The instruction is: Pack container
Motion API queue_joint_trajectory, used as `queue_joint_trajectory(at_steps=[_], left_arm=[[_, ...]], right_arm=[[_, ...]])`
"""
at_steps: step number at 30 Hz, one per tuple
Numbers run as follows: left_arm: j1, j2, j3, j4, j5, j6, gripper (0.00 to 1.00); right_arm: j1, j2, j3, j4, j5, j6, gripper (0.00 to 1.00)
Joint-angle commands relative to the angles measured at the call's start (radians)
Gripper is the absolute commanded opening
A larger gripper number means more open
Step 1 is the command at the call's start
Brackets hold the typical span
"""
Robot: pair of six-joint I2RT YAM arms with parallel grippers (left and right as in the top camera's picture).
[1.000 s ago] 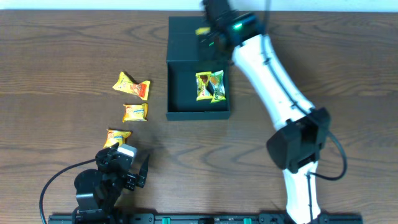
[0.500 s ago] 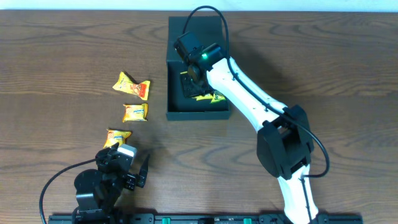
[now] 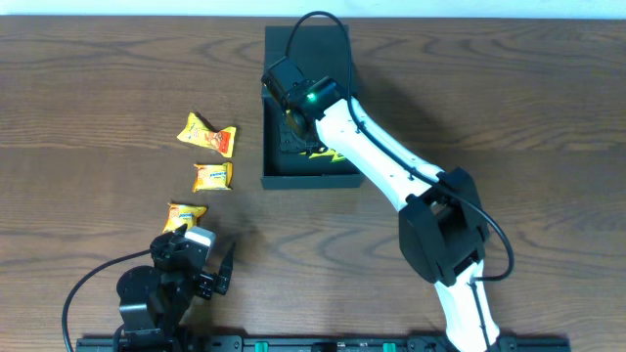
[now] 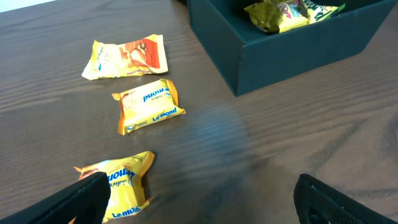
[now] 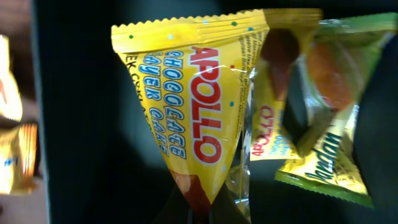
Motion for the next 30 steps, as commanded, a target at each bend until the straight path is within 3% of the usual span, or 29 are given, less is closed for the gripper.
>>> queue_joint_trajectory(at_steps=[1,8,30], left_arm=[[-0.004,-0.006,-0.011,0.003,-0.003,-0.004,0.95],[-0.004,-0.006,-0.011,0.003,-0.003,-0.004,0.96],[-0.004,-0.006,-0.011,0.003,-0.003,-0.004,0.95]], right_arm=[[0.01,0.003,-0.007,0.009,0.066,0.105,0.02],[0.014,0.057,-0.007,0.024,-0.02,0.161,0.02],[0.028,0.103,-0.007,0.058,0.038,0.156,0.02]])
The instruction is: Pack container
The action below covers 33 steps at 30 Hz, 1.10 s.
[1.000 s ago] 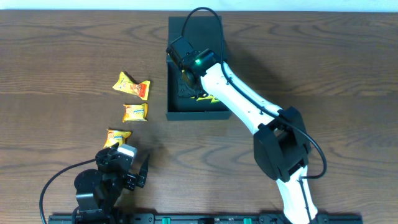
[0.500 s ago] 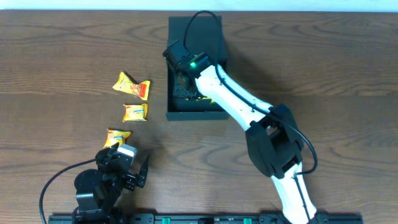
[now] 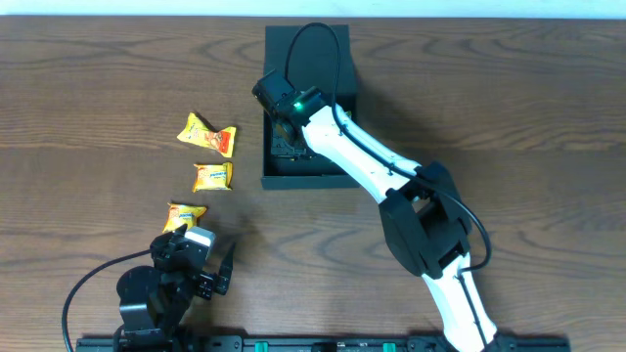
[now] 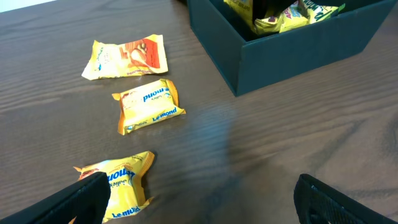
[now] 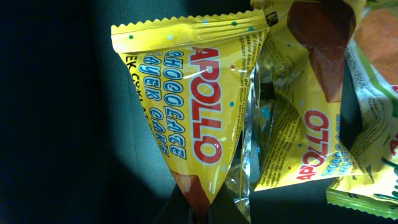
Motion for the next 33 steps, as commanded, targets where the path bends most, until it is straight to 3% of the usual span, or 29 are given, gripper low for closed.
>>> queue_joint_trajectory(at_steps=[1,10,11,13,15,18,22,33], left_arm=[[-0.004,-0.006,-0.011,0.003,-0.003,-0.004,0.95],[-0.004,-0.006,-0.011,0.003,-0.003,-0.004,0.95],[-0.004,-0.006,-0.011,0.003,-0.003,-0.004,0.95],[-0.004,-0.006,-0.011,0.003,-0.003,-0.004,0.96],[-0.004,-0.006,-0.011,0.003,-0.003,-0.004,0.95],[-0.004,-0.006,-0.011,0.003,-0.003,-0.004,0.96],[-0.004,-0.006,-0.011,0.003,-0.003,-0.004,0.95],[-0.004,-0.006,-0.011,0.003,-0.003,-0.004,0.95]], right_arm=[[0.003,0.022,-0.006,0.005,0.039,0.016,0.02],[-0.003,0.033,-0.006,0.01,0.058,0.027,0.03],[-0.003,0.033,-0.006,0.01,0.062,0.027,0.09],[-0.003,0.033,-0.006,0.01,0.066,0.027,0.38],[-0.003,0.033,-0.006,0.012,0.066,0.027,0.56],[-0.004,0.033,-0.006,0.017,0.066,0.019,0.65],[-0.004,0.033,-0.006,0.025,0.074,0.008,0.66],[-0.01,0.032,0.104,-0.026,0.095,-0.079,0.44]])
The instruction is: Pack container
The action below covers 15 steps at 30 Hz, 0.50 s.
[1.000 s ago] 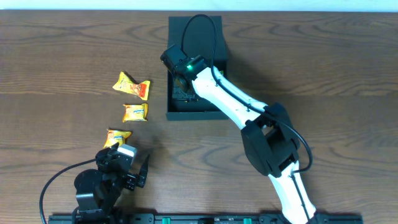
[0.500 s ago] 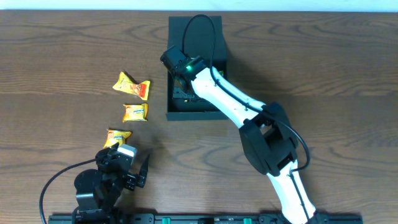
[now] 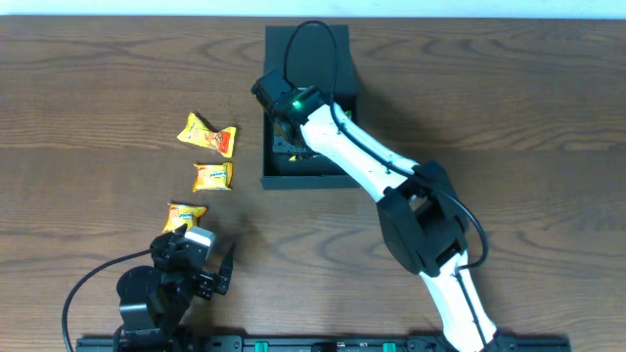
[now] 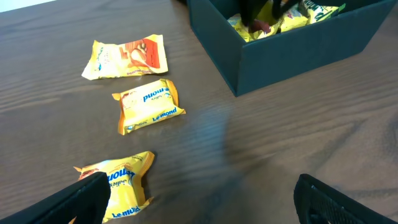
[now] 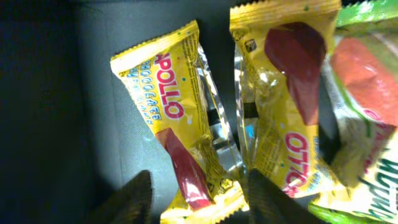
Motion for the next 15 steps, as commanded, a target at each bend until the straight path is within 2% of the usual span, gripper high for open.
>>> queue_joint_trajectory(at_steps=[1,4,8,15], left_arm=[[-0.004,-0.006,-0.011,0.003,-0.003,-0.004,0.95],[-0.004,-0.006,-0.011,0.003,-0.003,-0.004,0.96],[-0.004,-0.006,-0.011,0.003,-0.003,-0.004,0.95],[-0.004,-0.006,-0.011,0.003,-0.003,-0.004,0.95]], right_arm=[[-0.008,0.011,0.093,-0.023,0.046,-0.058,0.44],[-0.008,0.011,0.175,-0.064,0.086,-0.092,0.41],[-0.008,0.011,0.249,-0.095,0.037,-0.195,0.03],[-0.013,0.012,0.187,-0.093,-0.141,-0.276,0.02]])
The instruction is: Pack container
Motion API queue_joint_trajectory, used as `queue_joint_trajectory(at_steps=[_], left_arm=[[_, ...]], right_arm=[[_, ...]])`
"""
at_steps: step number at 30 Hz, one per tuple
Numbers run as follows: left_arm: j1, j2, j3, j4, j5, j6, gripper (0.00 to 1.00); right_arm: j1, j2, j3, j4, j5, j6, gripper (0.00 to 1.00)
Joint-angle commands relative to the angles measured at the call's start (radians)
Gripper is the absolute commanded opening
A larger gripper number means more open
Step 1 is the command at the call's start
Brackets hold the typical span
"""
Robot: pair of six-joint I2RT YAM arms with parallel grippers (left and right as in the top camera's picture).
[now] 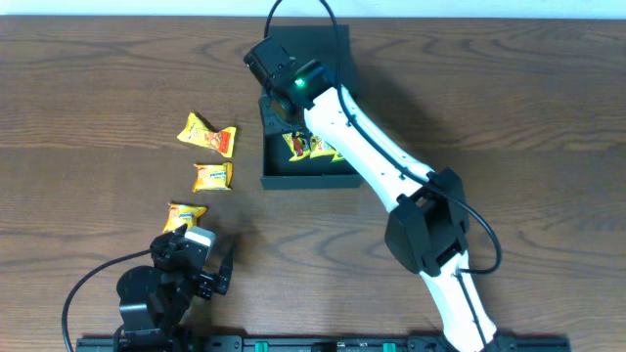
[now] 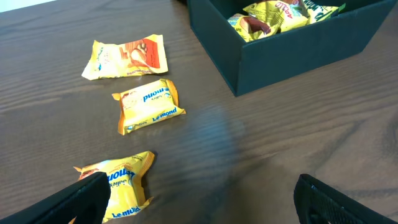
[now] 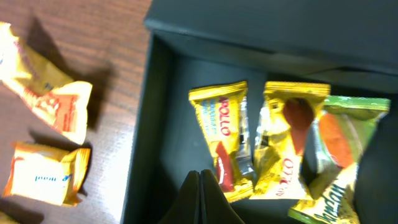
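The black box (image 1: 337, 98) holds three packets in a row: a yellow Apollo cake (image 3: 222, 142), a second yellow Apollo packet (image 3: 292, 140) and a green packet (image 3: 339, 155). My right gripper (image 3: 200, 175) hangs above the box's left part, shut on nothing. Three yellow packets lie on the table left of the box: a crumpled one (image 1: 207, 135), a Le Mond packet (image 1: 212, 177) and another Le Mond packet (image 1: 186, 213). My left gripper (image 2: 199, 205) rests low at the front left, open, with the nearest packet (image 2: 121, 180) by its left finger.
The box's lid (image 3: 280, 31) stands open behind it. The right arm (image 1: 372, 166) stretches diagonally over the table from the front right to the box. Brown wooden tabletop (image 1: 509, 117) surrounds everything.
My right gripper was open low inside the box, just over the Apollo cake. Now it is higher, shut and empty. The packets lie still in the box. The left arm has not moved.
My right gripper held the Apollo cake over the box, then deeper inside it beside the other packets. Then the jaws were open and the cake lay on the box floor. Now the gripper is raised and shut. The left gripper and the three table packets stayed put.
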Motion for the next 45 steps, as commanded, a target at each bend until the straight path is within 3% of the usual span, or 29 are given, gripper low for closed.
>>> queue_joint_trajectory(at_steps=[1,31,33,35,37,45], left_arm=[[-0.004,-0.006,-0.011,0.004,-0.003,-0.004,0.95],[-0.004,-0.006,-0.011,0.004,-0.003,-0.004,0.95],[-0.004,-0.006,-0.011,0.004,-0.003,-0.004,0.95],[-0.004,-0.006,-0.011,0.004,-0.003,-0.005,0.95],[-0.004,-0.006,-0.011,0.004,-0.003,-0.004,0.95],[-0.004,-0.006,-0.011,0.004,-0.003,-0.004,0.95]], right_arm=[[-0.009,0.013,-0.054,0.014,-0.092,-0.069,0.02],[-0.015,0.026,-0.352,0.31,-0.144,-0.171,0.03],[-0.015,0.026,-0.354,0.321,-0.139,-0.171,0.1],[-0.015,0.026,-0.354,0.335,-0.117,-0.167,0.28],[-0.015,0.026,-0.354,0.346,-0.09,-0.159,0.36],[-0.015,0.026,-0.354,0.352,-0.033,-0.093,0.37]])
